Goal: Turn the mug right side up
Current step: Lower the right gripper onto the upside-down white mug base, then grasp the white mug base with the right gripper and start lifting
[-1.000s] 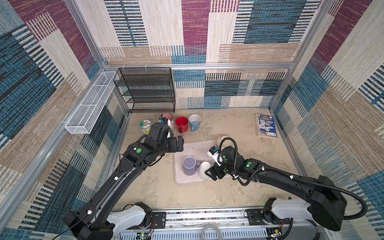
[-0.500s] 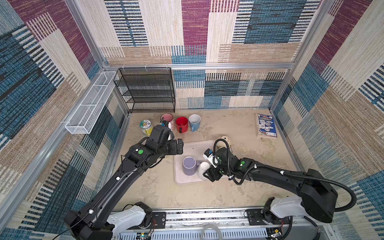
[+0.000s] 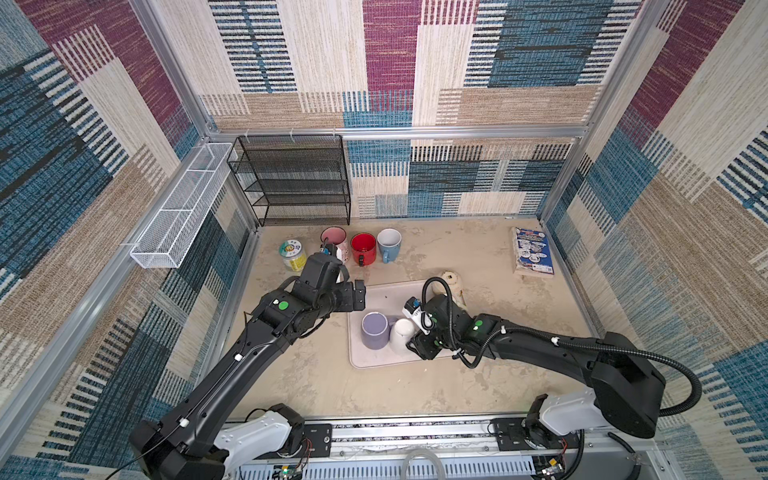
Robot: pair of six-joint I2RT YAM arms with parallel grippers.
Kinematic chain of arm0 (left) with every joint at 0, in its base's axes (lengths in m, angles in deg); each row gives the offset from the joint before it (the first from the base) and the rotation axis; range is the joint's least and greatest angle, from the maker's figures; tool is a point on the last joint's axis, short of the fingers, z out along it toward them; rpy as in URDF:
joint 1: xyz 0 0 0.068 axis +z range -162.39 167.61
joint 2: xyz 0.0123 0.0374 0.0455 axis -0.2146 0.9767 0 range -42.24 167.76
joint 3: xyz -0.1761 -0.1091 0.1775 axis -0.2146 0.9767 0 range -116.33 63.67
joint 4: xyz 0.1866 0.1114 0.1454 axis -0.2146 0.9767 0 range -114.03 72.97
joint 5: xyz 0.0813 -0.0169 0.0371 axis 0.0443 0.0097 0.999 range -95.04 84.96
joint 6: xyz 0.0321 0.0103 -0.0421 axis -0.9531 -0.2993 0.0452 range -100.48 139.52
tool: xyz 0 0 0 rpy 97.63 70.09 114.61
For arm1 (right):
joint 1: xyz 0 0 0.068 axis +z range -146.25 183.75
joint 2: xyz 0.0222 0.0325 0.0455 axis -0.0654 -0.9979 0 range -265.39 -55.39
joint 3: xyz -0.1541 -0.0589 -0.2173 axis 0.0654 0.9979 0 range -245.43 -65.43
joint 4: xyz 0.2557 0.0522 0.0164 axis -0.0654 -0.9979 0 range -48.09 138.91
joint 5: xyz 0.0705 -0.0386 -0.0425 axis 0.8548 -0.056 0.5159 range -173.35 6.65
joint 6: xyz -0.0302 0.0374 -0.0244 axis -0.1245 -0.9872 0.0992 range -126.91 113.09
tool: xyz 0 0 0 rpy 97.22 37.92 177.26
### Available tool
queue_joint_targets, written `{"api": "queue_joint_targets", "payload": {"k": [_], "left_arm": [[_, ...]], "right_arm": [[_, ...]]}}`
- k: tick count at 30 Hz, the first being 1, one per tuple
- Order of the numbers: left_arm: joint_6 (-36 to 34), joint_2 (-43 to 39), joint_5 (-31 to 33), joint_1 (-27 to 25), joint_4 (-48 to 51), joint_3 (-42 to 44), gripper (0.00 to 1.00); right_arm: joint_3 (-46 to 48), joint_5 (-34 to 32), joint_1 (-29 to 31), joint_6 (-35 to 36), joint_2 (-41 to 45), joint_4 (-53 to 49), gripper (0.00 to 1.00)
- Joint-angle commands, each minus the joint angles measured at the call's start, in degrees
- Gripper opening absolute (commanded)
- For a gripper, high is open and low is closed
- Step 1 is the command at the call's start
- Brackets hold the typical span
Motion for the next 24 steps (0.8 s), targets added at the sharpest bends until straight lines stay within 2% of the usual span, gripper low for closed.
{"api": "queue_joint_targets", "payload": {"k": [1,6,11,18,20,24], "left_arm": [[-1.46,-0.29,0.37,0.07,-1.05,0.25,0.97],[-1.55,-0.11,0.59,0.08,-0.97,0.35,0.97],[-1.55,0.22,0.46,0.14,-1.14,0.57,0.97],[-1.64,0.42,0.03,0.11,-1.14,0.26,0.97],[-1.55,0.33,-0.04,0.06,-1.16,0.29,0.96],[-1.37,0.06,-0.54,0.09,-1.14,0.23,0.96]], "right_arm": [[-0.87,-1.16,0.12,0.08,-0.61,0.62,0.51],[-1.47,-1.18,0.12,0.22,-1.56,0.27,0.4],[-1.51,-0.84,0.12,0.26,-1.5,0.27,0.34],[-2.76,-1.09,0.12,0.35,-2.79,-1.41,0.16],[-3.22,-1.18,0.12,0.19,-2.94,-2.07,0.17],[-4.25,-2.03,0.12,-0.27,-3.08,-4.09,0.3]]}}
